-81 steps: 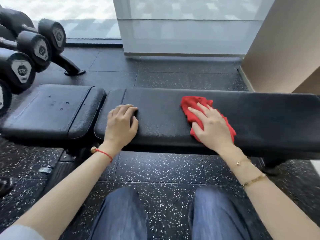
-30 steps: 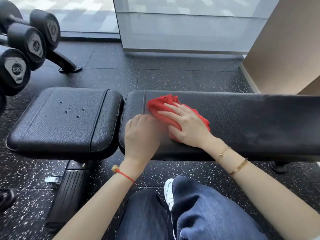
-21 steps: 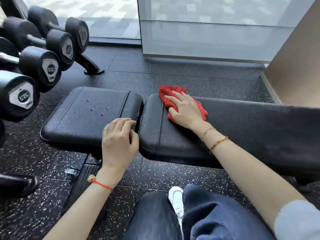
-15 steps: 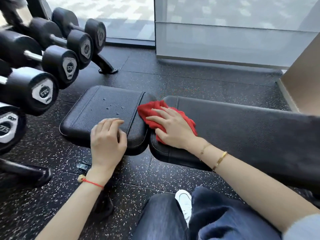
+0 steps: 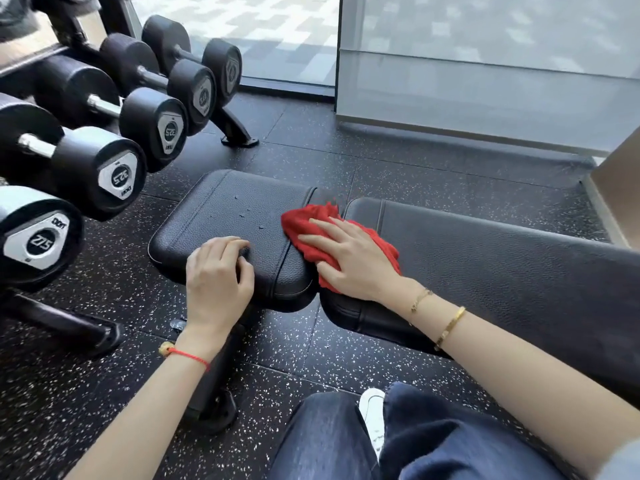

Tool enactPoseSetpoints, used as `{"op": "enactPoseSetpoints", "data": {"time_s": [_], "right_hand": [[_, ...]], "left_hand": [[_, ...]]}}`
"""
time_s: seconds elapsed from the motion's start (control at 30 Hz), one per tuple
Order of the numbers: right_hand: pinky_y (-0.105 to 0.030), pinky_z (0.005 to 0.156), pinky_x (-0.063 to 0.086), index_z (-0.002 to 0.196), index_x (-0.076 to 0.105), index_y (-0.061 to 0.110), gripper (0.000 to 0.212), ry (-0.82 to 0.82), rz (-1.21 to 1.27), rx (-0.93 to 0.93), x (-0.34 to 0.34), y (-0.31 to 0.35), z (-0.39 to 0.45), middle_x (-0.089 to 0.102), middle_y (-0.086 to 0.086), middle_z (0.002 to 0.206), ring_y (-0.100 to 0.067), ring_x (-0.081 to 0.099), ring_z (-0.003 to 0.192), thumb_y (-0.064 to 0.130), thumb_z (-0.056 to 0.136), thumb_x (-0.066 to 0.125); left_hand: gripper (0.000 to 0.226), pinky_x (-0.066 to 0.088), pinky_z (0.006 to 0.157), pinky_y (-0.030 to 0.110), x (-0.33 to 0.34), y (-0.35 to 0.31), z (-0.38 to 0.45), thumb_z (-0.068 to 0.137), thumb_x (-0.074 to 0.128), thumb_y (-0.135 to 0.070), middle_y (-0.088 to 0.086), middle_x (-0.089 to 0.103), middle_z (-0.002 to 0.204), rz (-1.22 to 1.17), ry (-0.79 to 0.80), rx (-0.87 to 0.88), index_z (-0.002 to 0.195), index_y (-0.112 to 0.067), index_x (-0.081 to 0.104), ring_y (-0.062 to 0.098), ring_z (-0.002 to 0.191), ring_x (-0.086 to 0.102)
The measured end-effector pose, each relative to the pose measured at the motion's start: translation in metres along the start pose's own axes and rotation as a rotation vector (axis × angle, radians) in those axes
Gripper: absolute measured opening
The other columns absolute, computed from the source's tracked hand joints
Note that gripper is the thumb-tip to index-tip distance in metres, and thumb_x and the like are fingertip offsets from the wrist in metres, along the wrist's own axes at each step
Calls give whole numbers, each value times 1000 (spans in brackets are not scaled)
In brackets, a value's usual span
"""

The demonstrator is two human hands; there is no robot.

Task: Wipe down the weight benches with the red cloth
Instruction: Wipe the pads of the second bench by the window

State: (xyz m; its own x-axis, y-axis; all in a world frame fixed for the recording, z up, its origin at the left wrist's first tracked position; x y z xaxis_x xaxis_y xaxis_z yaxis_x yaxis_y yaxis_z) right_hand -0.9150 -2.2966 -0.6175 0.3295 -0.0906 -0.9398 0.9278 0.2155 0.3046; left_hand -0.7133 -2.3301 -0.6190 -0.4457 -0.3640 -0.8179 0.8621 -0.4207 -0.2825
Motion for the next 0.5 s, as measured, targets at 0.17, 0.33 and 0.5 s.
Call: {"op": "enactPoseSetpoints", "data": {"time_s": [0.17, 0.33, 0.5], "right_hand": [[-39, 121, 18, 138, 51, 35, 49, -31, 18, 41, 0, -12, 12, 40, 7, 153, -23, 32, 144, 31, 89, 53], [-40, 121, 17, 141, 47, 36, 48, -73, -17, 247, 3, -31, 60, 35, 7, 156, -25, 29, 145, 37, 93, 48], [-41, 121, 18, 139, 50, 36, 48, -36, -15, 81, 10, 2, 56, 35, 6, 156, -26, 29, 145, 34, 91, 50]], "left_hand": [[31, 43, 101, 46, -2, 12, 12, 85, 52, -15, 6, 67, 118, -1, -18, -11, 112, -12, 68, 29, 115, 59], [30, 40, 105, 47, 0, 24, 25, 86, 53, -13, 6, 67, 119, -10, -40, -17, 112, -11, 67, 29, 116, 59], [27, 39, 106, 48, 9, 34, 29, 86, 53, -11, 6, 68, 115, -43, -48, -53, 108, -11, 68, 30, 113, 60]]}}
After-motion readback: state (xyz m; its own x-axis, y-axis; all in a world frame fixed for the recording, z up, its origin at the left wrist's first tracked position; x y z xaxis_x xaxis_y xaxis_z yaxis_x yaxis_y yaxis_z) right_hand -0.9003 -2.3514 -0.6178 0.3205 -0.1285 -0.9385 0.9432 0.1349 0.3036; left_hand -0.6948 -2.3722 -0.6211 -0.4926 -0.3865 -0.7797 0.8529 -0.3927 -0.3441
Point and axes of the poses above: each hand's wrist, its own z-axis towards the middle knuckle, its own x-axis out of the palm, y = z × x, the point moved 8 cm from there along z, towards the middle knuckle
